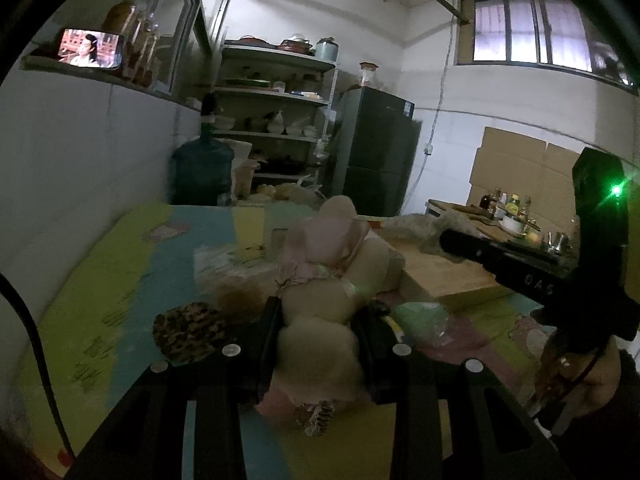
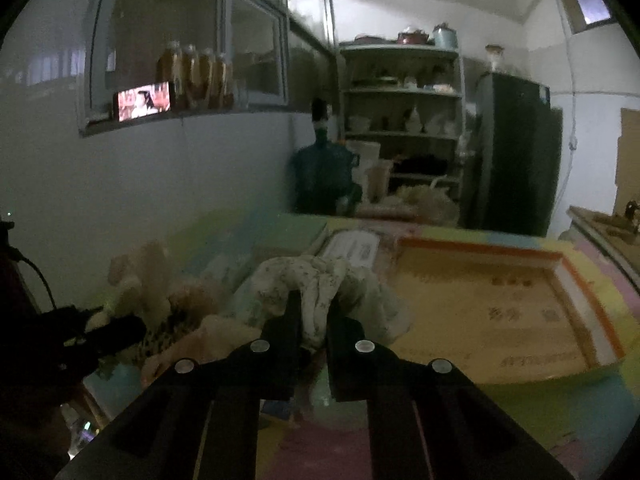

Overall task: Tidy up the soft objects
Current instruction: 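Carry the plush doll with the left tool while the right tool carries the floral cloth to the tray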

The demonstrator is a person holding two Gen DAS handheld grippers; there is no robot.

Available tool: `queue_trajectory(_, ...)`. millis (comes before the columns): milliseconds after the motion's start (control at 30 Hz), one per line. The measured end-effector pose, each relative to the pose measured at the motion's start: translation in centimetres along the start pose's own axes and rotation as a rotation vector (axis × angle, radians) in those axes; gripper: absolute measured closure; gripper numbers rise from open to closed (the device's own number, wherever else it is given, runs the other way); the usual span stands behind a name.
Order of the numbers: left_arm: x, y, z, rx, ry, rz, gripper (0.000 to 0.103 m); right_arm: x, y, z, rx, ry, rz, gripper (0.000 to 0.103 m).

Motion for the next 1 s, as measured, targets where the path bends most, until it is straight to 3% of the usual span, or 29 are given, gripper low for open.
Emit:
queue_trajectory(433, -3.2, -6.0, 1.0, 0.111, -0.029, 0.076, 0.068, 0.2, -5.1, -4.9, 0.112, -0.08, 0.05, 0.092)
queue_trajectory(733, -5.6, -11.6, 4.7, 0.178, 0.026, 0.11, 0.068, 0.5, -10.5, -7.0, 0.23, -0.081, 0.075, 0.092)
queue_trajectory(1000, -7.3, -15.4, 9.4, 0.189, 0.089, 0.1, 0.068, 1.4, -15.9, -7.2, 0.29, -0.049, 0.104, 0.092)
Point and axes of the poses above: each gripper's, at about its wrist camera, not at the fingertips, and z roughly the way its jaws point, y to its left, x to its underside, the point moved 3 cm from there along z, roughly the way its jaws point, and after that the axes turned 12 degrees about y, right-handed, at the moved point
